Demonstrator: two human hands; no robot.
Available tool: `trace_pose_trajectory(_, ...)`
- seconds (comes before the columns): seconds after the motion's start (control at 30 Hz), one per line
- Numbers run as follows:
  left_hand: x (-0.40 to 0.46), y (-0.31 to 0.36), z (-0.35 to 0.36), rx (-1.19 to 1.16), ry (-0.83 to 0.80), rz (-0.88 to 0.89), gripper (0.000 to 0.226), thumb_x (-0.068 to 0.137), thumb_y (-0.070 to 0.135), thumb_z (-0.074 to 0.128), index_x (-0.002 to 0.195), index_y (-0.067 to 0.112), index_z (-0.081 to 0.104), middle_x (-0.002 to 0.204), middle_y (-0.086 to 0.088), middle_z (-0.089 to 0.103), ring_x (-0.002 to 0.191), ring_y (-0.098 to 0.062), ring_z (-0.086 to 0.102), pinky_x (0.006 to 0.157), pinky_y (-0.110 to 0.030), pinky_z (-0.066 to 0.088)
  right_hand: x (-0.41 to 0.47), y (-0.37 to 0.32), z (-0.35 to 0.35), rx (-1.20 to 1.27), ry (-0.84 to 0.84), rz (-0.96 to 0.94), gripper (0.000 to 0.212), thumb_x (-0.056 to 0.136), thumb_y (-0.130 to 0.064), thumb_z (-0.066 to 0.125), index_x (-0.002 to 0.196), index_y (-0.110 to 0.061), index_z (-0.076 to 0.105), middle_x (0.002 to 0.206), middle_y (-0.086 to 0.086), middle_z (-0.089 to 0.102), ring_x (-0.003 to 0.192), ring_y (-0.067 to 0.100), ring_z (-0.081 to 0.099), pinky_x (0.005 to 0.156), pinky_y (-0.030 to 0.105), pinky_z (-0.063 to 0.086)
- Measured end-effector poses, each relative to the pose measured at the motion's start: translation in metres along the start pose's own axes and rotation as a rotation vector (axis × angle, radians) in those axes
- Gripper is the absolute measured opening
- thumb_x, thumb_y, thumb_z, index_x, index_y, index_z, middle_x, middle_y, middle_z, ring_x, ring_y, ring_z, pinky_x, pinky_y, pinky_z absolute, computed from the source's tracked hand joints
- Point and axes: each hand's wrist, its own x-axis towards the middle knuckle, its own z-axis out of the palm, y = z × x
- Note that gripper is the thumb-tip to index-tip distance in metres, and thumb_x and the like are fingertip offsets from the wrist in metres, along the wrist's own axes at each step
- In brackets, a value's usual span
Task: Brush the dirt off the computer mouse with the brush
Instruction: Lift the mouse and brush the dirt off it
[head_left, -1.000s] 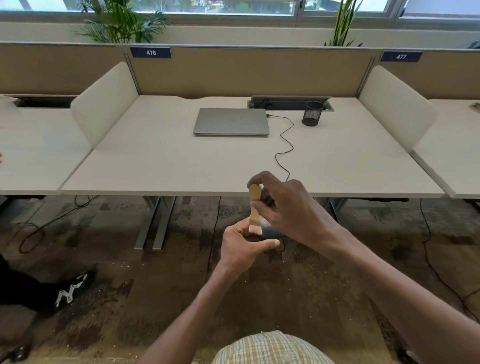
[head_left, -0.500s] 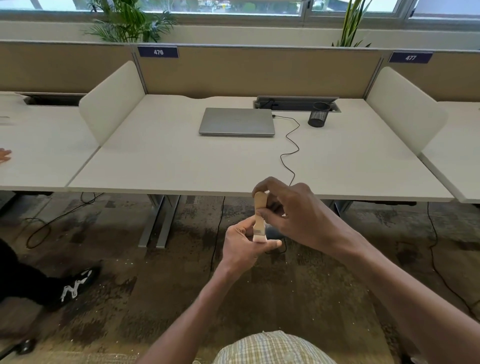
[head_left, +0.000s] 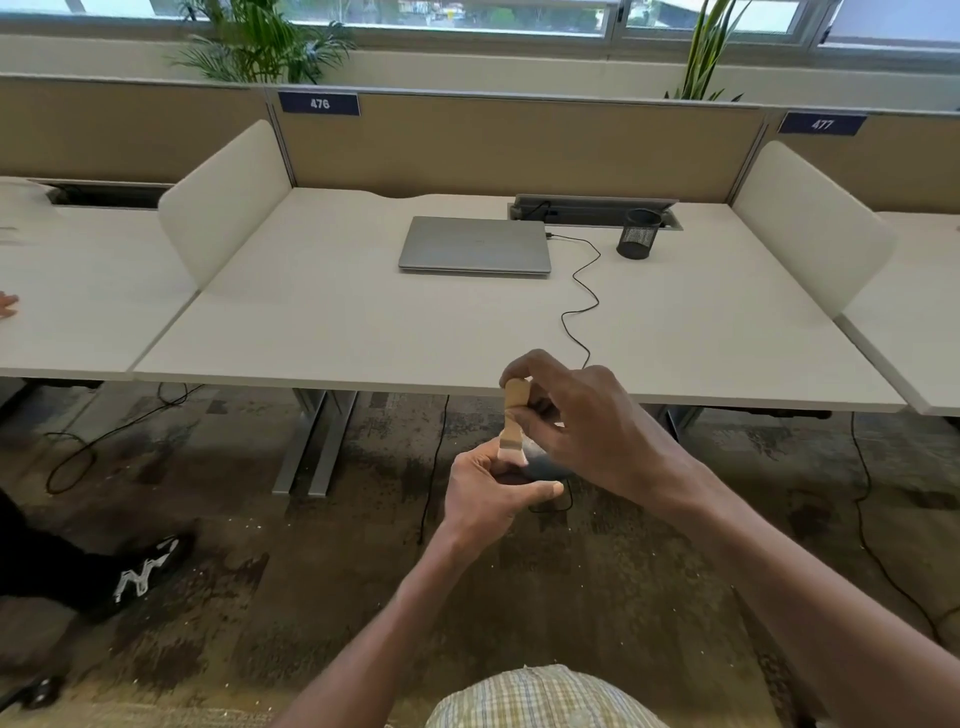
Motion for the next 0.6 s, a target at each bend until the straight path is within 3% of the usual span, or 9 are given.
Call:
trace_pose_trajectory(0.1, 0.001, 0.0, -0.001, -0.015, -0.011, -0.004, 0.038, 0.069, 0.015, 0.096, 0.104, 0.011, 0.079, 0.095, 0.001, 0.082, 0.092, -0.013, 0.078, 0.087, -0.032, 0.063, -0.001, -0.003, -0.003, 0.019, 0.054, 0.003, 0.032, 0.092, -0.013, 0.069, 0.119, -0.017, 0.052, 0.087, 0.003, 0.075, 0.071, 0.015, 0.072, 0.062, 0.034, 0.06)
trace_pose_trajectory(0.23, 0.004, 0.003, -0.005, -0.046, -0.024, -0.009, 0.054, 0.072, 0.016, 0.095, 0.121, 0.009, 0.073, 0.093, 0.003, 0.081, 0.09, -0.013, 0.078, 0.086, -0.031, 0.063, -0.003, 0.001, -0.008, 0.0, -0.034, -0.009, 0.032, 0.093, -0.014, 0.068, 0.119, -0.02, 0.052, 0.086, 0.003, 0.073, 0.07, 0.014, 0.072, 0.06, 0.033, 0.06)
trace_pose_trajectory(0.33, 0.003, 0.004, -0.005, -0.018, -0.025, 0.009, 0.034, 0.072, 0.011, 0.094, 0.102, 0.017, 0.077, 0.087, 0.009, 0.079, 0.085, -0.007, 0.076, 0.081, -0.024, 0.062, 0.001, 0.004, -0.002, -0.015, 0.022, -0.017, 0.031, 0.094, -0.015, 0.067, 0.12, -0.017, 0.051, 0.084, 0.004, 0.073, 0.068, 0.017, 0.072, 0.058, 0.035, 0.059)
trace_pose_trajectory(0.43, 0.002, 0.006, -0.004, -0.023, -0.03, 0.019, 0.038, 0.072, 0.012, 0.094, 0.107, 0.013, 0.078, 0.099, 0.002, 0.081, 0.095, -0.011, 0.078, 0.088, -0.029, 0.063, 0.003, 0.002, -0.006, 0.0, 0.072, -0.028, 0.031, 0.091, -0.013, 0.071, 0.118, -0.014, 0.055, 0.087, 0.006, 0.075, 0.071, 0.015, 0.073, 0.061, 0.031, 0.061)
trace_pose_trajectory(0.6, 0.004, 0.008, -0.004, -0.023, -0.027, 0.021, 0.039, 0.071, 0.012, 0.095, 0.106, 0.017, 0.079, 0.095, 0.007, 0.081, 0.092, -0.008, 0.077, 0.084, -0.025, 0.062, 0.003, 0.009, -0.007, 0.003, -0.007, -0.052, 0.03, 0.092, -0.011, 0.07, 0.117, -0.015, 0.055, 0.087, 0.004, 0.073, 0.073, 0.016, 0.072, 0.061, 0.032, 0.06)
